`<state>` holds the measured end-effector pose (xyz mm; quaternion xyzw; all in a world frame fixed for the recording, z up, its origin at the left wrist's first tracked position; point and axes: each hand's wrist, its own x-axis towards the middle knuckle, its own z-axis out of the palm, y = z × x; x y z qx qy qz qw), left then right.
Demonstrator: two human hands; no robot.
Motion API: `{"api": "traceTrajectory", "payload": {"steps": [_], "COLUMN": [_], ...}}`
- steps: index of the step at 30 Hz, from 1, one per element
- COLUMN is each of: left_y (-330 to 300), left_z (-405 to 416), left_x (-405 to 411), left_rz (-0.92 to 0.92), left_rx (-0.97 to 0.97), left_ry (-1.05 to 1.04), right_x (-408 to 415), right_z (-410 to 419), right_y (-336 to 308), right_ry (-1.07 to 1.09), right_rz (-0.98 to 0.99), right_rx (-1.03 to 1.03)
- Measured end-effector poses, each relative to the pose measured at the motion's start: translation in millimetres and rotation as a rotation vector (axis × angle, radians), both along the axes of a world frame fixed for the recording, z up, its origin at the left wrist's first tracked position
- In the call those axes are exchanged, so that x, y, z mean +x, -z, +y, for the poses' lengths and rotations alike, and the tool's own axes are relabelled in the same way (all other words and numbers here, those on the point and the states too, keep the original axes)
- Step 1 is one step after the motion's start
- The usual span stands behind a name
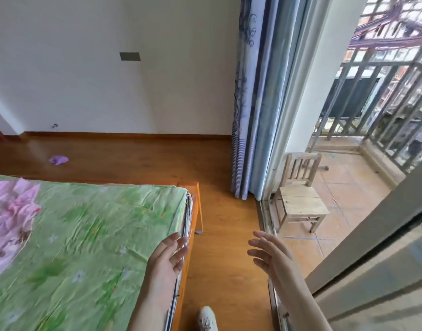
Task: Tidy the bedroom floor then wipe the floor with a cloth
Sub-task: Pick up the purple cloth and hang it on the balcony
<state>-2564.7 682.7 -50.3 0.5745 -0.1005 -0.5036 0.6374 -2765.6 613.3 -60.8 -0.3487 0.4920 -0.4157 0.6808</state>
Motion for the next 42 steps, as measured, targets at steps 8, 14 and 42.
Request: {"api": "traceTrajectory", "payload": {"steps": [8, 14, 42], "left_y": [-29, -25, 8], "left_z": [-179, -272, -645], "left_x": [49, 71, 131], "left_rz": [-0.021, -0.031, 0.093], "left_rx": [-0.131, -0.105, 0.053], "left_ry": [0.100, 0.151, -0.157], "right_x": [20, 47, 126], "right_z": [-156, -236, -700], "right_y": [-22, -14, -1], "right_ry": [0.188, 0.222, -0.142], "right_rz": [-0.039, -0.055, -0.011], "right_rx": [-0.075, -0.048, 0.067]}}
